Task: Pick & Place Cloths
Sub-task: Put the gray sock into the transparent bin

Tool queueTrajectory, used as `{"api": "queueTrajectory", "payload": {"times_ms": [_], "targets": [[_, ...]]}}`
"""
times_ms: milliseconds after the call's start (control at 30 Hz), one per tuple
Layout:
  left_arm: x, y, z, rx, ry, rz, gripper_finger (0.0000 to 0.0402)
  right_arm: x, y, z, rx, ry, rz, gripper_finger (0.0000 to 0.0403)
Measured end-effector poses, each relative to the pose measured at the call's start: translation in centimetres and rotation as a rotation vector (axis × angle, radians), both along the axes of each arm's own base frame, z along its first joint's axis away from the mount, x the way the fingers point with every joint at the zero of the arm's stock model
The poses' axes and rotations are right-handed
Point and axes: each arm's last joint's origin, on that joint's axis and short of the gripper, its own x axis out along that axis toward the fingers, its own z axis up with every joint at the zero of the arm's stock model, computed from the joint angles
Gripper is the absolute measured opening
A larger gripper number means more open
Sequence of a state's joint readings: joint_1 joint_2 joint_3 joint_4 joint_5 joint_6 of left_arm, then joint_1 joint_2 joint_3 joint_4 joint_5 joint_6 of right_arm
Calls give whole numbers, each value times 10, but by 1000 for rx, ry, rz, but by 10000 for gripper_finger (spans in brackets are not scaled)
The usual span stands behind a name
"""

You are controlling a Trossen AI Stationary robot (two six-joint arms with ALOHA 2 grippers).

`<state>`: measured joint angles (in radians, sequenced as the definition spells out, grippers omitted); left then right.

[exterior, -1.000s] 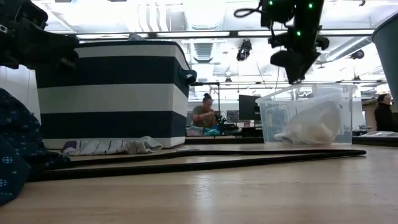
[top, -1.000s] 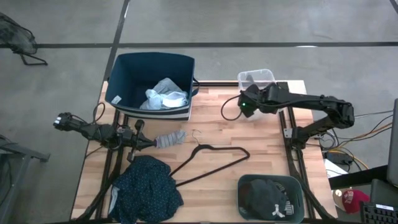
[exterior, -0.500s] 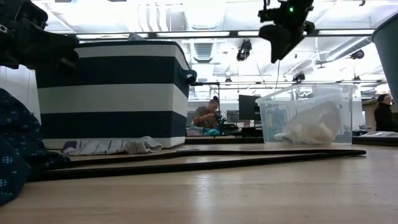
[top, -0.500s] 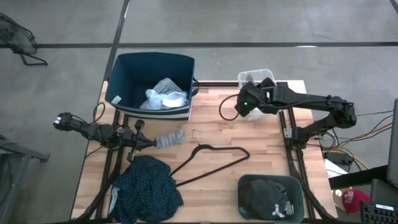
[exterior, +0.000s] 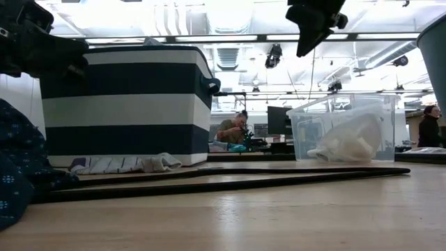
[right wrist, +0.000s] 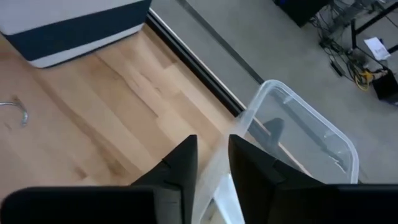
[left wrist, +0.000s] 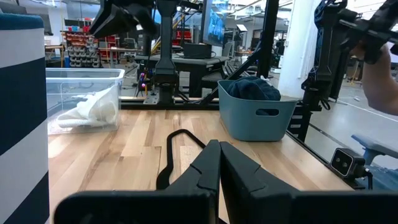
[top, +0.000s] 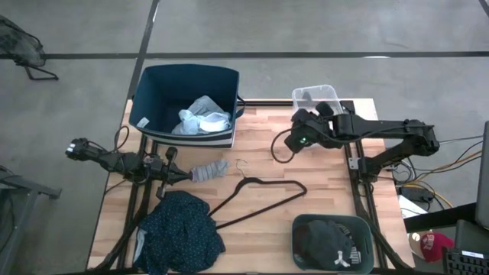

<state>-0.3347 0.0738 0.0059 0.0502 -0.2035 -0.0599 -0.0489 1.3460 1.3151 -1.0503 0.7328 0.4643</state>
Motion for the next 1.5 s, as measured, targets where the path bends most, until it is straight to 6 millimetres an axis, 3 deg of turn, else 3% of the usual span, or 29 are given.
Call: {"api": "queueTrajectory", "payload": {"times_ms": [267, 467, 733, 900, 1100, 1233, 1333, 1500], "targets": [[0, 0, 0, 0, 0, 0, 10, 7, 21, 1, -13, -42, 105, 15], [0, 0, 0, 0, 0, 1, 10, 18, 58, -4, -17, -166, 257, 8], [0, 0, 0, 0, 0, 1, 10, 27, 111, -33, -41, -362, 501, 8], [0, 0, 11, -39, -110, 8, 10, 25, 131, -49, -53, -489, 599, 8], [-4, 2, 31, -281, -288, -14, 10, 25, 135, -49, -42, -540, 656, 8], [-9, 3, 52, -328, -377, -38, 10, 25, 135, -49, -27, -550, 647, 8], [-6, 1, 57, -327, -292, -55, 10, 24, 137, -49, -23, -551, 656, 8], [9, 1, 55, -254, -107, 123, 10, 25, 137, -49, -13, -565, 651, 8]]}}
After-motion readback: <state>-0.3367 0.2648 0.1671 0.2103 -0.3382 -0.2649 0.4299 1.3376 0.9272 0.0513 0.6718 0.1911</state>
